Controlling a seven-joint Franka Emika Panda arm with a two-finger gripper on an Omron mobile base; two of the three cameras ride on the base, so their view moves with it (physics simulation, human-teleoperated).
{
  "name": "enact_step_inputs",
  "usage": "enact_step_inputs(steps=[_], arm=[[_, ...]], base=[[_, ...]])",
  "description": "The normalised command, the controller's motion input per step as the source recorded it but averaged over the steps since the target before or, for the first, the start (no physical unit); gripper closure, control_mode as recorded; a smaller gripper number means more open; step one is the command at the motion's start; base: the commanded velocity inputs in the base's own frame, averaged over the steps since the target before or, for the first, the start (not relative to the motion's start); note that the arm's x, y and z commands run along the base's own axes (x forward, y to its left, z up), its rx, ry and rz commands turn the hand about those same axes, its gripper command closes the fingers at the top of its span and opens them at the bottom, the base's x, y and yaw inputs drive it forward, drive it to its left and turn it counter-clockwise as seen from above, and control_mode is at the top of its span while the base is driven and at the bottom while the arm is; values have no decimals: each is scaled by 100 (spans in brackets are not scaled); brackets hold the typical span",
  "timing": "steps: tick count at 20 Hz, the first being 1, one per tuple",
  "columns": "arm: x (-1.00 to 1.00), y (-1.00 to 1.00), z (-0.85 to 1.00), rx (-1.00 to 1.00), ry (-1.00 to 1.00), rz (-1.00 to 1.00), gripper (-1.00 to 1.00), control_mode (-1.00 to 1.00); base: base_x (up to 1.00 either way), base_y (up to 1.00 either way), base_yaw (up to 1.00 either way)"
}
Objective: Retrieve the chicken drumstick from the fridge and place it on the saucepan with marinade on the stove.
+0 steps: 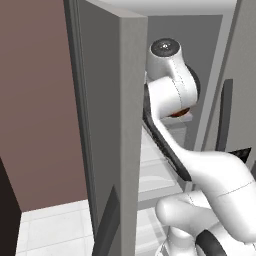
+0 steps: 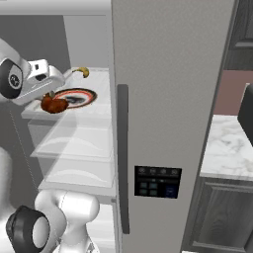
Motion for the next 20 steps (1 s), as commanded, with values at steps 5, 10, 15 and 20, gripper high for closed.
enact_step_inputs(steps=[5, 10, 15, 20], arm=[[-100, -39, -42, 0, 0, -13, 100, -100], [-100, -38, -29, 0, -1, -11, 100, -100], [-63, -24, -2, 0, -13, -5, 100, -100], [-3, 0, 0, 0, -4, 0, 100, -100]], base=[[0, 0, 0], [0, 0, 0], [0, 0, 0], [0, 0, 0]])
